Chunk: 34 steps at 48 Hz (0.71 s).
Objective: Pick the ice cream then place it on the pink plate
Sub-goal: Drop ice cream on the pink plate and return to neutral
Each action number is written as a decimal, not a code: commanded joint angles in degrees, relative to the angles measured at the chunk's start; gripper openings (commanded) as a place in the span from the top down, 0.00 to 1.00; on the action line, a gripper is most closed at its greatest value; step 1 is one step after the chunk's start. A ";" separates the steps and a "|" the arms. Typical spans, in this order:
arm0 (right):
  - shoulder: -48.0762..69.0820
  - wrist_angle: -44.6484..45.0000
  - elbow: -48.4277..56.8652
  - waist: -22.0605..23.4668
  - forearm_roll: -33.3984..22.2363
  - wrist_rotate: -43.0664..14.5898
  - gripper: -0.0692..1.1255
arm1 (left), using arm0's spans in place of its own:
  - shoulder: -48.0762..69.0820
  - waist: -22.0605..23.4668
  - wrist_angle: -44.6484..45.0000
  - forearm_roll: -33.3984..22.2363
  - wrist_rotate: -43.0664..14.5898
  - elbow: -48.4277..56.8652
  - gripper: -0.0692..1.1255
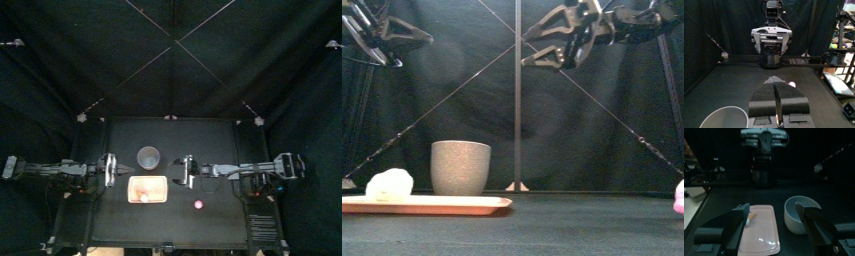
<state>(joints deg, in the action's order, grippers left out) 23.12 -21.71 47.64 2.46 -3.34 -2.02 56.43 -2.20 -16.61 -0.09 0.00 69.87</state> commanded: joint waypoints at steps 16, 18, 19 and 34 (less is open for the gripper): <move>25.31 -0.70 13.71 -1.49 -0.26 -0.44 0.06 | 0.44 -0.35 -0.26 0.18 -0.09 -0.53 0.95; 26.89 -0.44 14.68 -1.49 -0.18 -0.44 0.06 | 0.44 -0.35 -0.26 0.18 -0.09 -0.44 0.95; 27.60 -0.35 15.03 -1.49 -0.18 -0.44 0.06 | 0.44 -0.35 -0.26 0.18 -0.09 -0.44 0.96; 29.97 0.62 17.49 -1.49 -0.26 -0.53 0.06 | 0.44 -0.35 -0.26 0.18 -0.09 -0.53 0.95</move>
<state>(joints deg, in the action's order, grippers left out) 53.35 -20.92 65.65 1.05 -3.52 -2.46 57.13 -2.46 -16.61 0.00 0.00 70.14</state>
